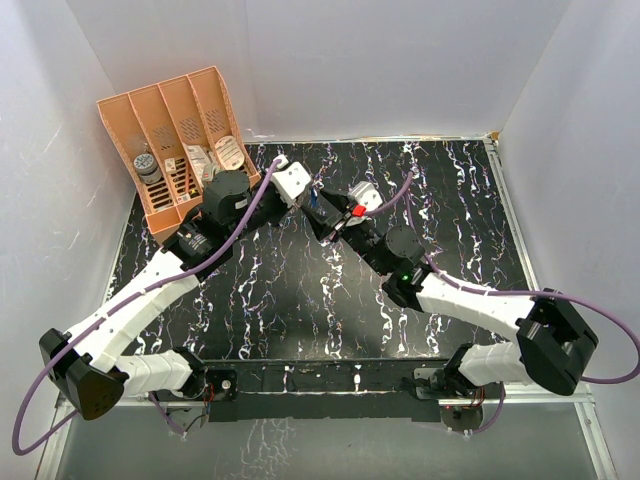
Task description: Remove the keys from the keyring
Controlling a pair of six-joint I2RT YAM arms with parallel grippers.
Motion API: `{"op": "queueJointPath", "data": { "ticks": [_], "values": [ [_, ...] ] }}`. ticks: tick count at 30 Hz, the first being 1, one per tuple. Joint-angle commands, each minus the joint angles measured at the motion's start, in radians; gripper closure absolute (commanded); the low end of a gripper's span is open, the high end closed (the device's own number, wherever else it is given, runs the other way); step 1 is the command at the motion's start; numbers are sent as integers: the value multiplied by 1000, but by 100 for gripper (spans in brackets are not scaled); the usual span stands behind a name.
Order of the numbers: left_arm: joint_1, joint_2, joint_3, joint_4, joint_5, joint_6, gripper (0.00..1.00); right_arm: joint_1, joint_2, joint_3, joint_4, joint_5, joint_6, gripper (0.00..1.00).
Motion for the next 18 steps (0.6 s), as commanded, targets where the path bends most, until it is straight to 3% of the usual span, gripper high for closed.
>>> {"op": "queueJointPath", "data": {
  "ticks": [1,6,18],
  "values": [
    [-7,-40,33,21,6,-9,100,2,5,59,85,36,-38,49],
    [-14,-40,28,24,3,-15,100,2,11,72,83,70,-61,57],
    [-17,-56,11,71,-70,14,100,2,10,80,0,68,-45,87]
  ]
}}
